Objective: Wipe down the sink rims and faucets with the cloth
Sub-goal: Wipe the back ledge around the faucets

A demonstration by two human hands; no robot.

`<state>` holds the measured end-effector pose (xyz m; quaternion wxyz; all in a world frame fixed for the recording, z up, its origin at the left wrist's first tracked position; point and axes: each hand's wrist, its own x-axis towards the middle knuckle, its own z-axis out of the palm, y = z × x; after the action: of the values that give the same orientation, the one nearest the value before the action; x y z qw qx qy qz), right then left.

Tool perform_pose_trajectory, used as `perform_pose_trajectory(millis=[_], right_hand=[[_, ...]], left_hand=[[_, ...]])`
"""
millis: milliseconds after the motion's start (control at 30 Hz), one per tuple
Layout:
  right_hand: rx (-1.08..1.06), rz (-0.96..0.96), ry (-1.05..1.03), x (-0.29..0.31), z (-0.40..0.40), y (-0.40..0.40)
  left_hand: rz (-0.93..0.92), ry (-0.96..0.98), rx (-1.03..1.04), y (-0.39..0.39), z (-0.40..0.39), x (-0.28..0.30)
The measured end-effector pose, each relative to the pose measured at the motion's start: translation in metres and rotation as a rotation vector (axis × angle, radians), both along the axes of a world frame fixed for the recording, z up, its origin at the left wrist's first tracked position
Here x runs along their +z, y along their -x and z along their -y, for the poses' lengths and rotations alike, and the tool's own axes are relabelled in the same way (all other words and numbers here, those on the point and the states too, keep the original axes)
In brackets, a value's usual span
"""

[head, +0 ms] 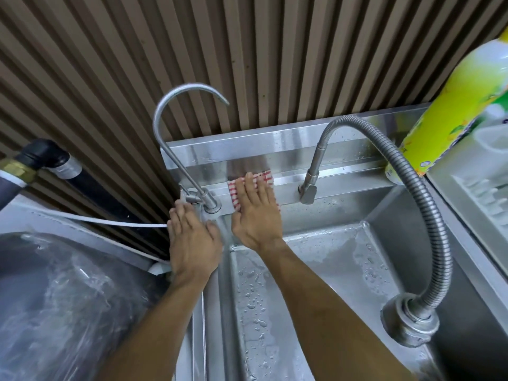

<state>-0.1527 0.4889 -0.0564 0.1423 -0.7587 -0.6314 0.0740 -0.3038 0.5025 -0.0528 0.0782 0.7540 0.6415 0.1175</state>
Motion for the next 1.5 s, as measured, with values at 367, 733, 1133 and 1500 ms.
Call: perform_pose_trajectory(millis=[367, 733, 1133, 1500], right_hand=[[0.151, 0.083, -0.102, -0.014, 0.015, -0.012], [-0.112, -0.447, -0.437, -0.033, 0.085, -0.041], [-0.713, -1.18, -0.58, 0.002, 0.138, -0.166], [0.124, 0.036, -0.014, -0.007, 0.054, -0.189]], left_hand=[[-0.006, -0.113, -0.121, 0.0, 0.001, -0.002], [0.137, -0.122, -0.242, 0.011, 0.009, -0.002], [-0.03, -0.033, -0.615, -0.065, -0.011, 0.005], [-0.266, -0.066, -0.6, -0.114, -0.024, -0.022]])
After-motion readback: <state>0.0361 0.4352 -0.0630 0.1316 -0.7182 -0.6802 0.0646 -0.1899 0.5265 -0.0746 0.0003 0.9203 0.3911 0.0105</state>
